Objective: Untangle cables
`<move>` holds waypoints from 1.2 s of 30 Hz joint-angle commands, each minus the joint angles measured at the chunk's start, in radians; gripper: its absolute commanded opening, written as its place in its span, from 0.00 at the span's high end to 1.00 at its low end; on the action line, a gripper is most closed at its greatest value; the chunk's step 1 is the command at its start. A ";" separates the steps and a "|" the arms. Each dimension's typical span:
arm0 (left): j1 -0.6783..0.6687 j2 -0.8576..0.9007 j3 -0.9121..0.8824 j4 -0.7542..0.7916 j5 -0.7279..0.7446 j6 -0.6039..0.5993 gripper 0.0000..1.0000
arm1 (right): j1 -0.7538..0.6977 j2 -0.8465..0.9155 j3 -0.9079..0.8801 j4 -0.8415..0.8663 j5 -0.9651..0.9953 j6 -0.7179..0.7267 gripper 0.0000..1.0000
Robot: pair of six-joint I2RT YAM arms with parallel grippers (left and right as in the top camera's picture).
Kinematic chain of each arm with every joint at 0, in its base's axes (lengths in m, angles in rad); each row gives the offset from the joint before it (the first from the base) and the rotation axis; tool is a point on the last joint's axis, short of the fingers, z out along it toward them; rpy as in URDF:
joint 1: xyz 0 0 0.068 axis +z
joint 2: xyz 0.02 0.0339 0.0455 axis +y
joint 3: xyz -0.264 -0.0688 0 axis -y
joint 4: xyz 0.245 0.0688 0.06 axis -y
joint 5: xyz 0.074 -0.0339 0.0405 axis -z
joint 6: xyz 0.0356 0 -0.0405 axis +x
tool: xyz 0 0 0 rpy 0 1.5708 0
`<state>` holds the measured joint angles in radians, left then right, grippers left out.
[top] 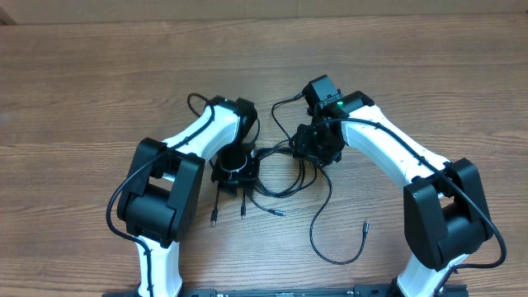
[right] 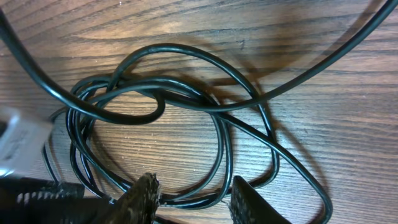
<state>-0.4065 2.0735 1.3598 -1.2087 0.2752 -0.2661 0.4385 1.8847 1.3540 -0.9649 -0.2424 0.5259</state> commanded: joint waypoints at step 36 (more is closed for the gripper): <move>0.164 0.000 0.234 -0.101 -0.090 0.001 0.54 | -0.002 0.005 0.006 0.012 -0.006 -0.004 0.63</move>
<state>-0.2291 2.0708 1.5932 -1.3125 0.1101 -0.2802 0.4385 1.8847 1.3540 -0.9577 -0.2409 0.5232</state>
